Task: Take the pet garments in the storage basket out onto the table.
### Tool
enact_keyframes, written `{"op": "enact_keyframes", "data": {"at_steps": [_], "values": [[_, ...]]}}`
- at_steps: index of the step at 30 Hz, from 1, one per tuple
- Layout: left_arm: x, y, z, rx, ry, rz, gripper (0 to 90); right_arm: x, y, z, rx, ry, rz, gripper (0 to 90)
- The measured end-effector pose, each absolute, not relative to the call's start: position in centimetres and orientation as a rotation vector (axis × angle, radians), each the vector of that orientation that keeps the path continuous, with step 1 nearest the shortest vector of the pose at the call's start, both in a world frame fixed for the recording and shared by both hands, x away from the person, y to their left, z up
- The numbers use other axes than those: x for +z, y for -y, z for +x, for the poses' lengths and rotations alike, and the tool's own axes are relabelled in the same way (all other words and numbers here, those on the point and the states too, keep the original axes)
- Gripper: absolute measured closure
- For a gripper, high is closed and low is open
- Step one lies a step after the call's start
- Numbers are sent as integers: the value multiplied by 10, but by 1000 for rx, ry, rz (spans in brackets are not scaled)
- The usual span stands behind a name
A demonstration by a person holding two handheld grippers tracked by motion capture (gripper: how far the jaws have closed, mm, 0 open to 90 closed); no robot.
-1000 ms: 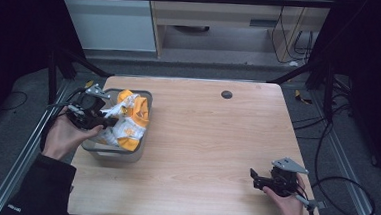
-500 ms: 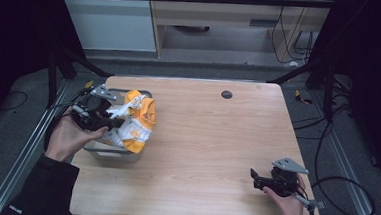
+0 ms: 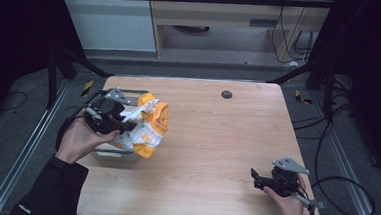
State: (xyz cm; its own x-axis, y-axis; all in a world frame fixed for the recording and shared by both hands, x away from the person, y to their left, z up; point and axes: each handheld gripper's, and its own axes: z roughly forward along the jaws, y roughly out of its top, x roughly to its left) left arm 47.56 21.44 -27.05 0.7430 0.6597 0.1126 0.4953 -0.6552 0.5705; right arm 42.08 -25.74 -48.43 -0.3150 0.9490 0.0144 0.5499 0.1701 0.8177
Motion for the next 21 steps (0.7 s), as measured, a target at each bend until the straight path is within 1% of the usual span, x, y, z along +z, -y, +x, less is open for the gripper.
{"op": "enact_keyframes", "data": {"at_steps": [21], "values": [[-287, -171, 475, 359, -736, 2503, 753, -484, 259, 421, 1017, -1923, 1406, 54]]}}
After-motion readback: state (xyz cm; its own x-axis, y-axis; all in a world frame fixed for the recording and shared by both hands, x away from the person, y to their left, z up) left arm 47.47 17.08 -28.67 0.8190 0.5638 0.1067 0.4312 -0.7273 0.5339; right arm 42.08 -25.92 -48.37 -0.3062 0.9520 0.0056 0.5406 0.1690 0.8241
